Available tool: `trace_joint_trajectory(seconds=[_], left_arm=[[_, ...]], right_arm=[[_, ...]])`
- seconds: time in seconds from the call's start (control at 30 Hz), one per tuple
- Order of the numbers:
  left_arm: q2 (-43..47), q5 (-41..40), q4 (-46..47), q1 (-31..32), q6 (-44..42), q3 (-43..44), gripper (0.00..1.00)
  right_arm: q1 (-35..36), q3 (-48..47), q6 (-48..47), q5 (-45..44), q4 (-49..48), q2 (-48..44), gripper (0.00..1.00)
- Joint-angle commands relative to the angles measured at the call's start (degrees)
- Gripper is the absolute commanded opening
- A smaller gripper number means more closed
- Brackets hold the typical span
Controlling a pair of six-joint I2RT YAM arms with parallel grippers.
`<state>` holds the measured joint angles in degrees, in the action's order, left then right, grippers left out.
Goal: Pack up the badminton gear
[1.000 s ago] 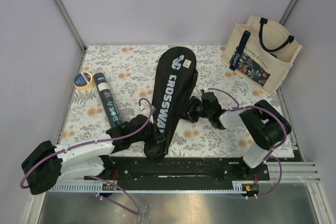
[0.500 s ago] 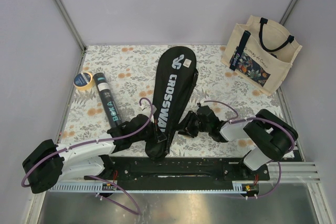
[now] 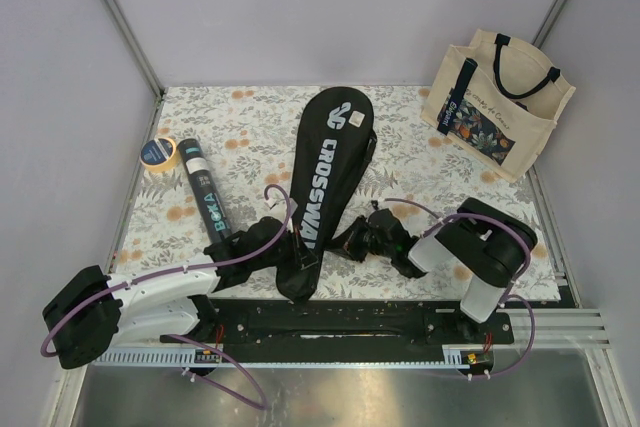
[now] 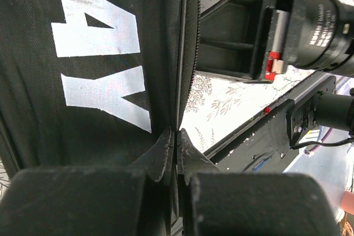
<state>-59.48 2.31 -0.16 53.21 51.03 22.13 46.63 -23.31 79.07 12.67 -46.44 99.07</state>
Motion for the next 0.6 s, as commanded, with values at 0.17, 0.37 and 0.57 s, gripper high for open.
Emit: trace_joint_trajectory(seconds=[0.17,0.37,0.57], left_arm=[[3.2,-2.0,2.0,0.3,-0.5,1.9,0.00],[4.0,-3.3,-1.0,0.3,-2.2,4.6,0.08],[4.4,-4.9,-7.8,0.4,-7.4,9.4,0.31]], right_arm=[[0.7,2.0,-5.6,-9.3,11.2,-11.8,0.00],[4.0,-0.8,-11.9,-18.6,29.7,-28.4,0.00],[6.3,-4.6,-15.1,-21.0,37.9,-33.7,0.00]])
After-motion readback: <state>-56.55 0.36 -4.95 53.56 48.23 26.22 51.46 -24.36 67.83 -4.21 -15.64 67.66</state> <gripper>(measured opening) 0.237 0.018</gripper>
